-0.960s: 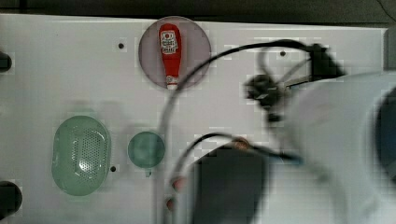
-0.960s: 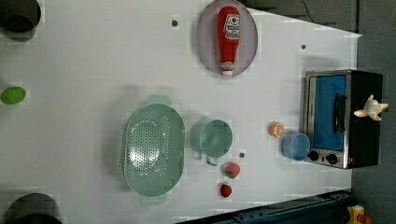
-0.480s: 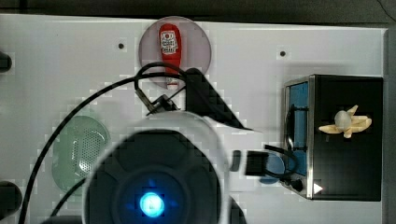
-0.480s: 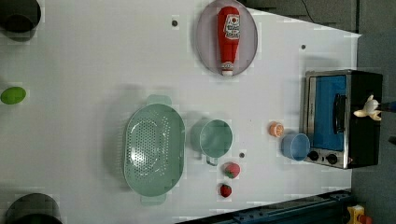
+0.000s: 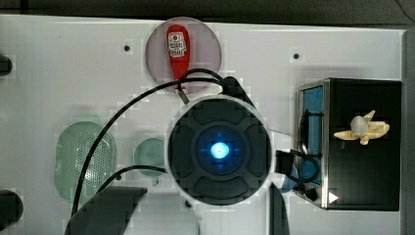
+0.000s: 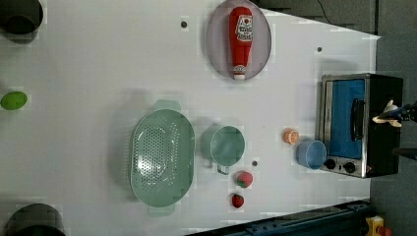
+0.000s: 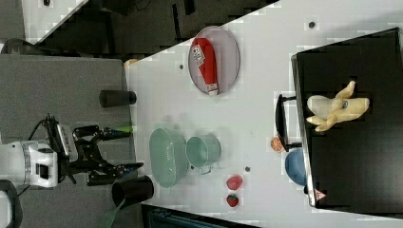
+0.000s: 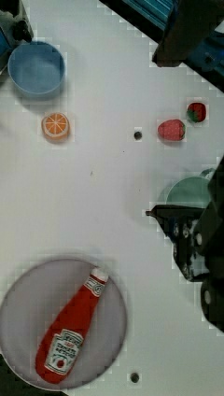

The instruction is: Pick banana from table and place on oven.

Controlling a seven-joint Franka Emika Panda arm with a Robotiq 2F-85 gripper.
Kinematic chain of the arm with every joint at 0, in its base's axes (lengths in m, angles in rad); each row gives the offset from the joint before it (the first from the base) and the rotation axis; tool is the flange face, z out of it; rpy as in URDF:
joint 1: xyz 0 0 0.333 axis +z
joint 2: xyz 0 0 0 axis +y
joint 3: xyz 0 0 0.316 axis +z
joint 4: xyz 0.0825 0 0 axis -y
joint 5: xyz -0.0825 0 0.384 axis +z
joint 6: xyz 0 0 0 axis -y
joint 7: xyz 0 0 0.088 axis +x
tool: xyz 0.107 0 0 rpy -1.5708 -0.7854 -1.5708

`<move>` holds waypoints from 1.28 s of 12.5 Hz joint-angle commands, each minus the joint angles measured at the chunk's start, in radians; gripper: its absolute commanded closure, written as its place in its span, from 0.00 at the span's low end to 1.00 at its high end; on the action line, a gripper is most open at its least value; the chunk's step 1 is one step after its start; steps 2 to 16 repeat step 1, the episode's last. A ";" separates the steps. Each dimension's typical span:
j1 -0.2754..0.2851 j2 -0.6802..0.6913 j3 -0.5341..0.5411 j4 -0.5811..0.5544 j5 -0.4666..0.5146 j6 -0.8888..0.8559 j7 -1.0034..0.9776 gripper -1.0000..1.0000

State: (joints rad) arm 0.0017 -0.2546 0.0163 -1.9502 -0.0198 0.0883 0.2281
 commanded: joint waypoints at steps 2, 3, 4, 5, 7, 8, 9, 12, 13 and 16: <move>-0.010 -0.020 -0.014 0.044 -0.005 -0.013 0.038 0.00; -0.010 -0.020 -0.014 0.044 -0.005 -0.013 0.038 0.00; -0.010 -0.020 -0.014 0.044 -0.005 -0.013 0.038 0.00; -0.010 -0.020 -0.014 0.044 -0.005 -0.013 0.038 0.00; -0.010 -0.020 -0.014 0.044 -0.005 -0.013 0.038 0.00; -0.010 -0.020 -0.014 0.044 -0.005 -0.013 0.038 0.00; -0.010 -0.020 -0.014 0.044 -0.005 -0.013 0.038 0.00; -0.010 -0.020 -0.014 0.044 -0.005 -0.013 0.038 0.00; -0.010 -0.020 -0.014 0.044 -0.005 -0.013 0.038 0.00; -0.010 -0.020 -0.014 0.044 -0.005 -0.013 0.038 0.00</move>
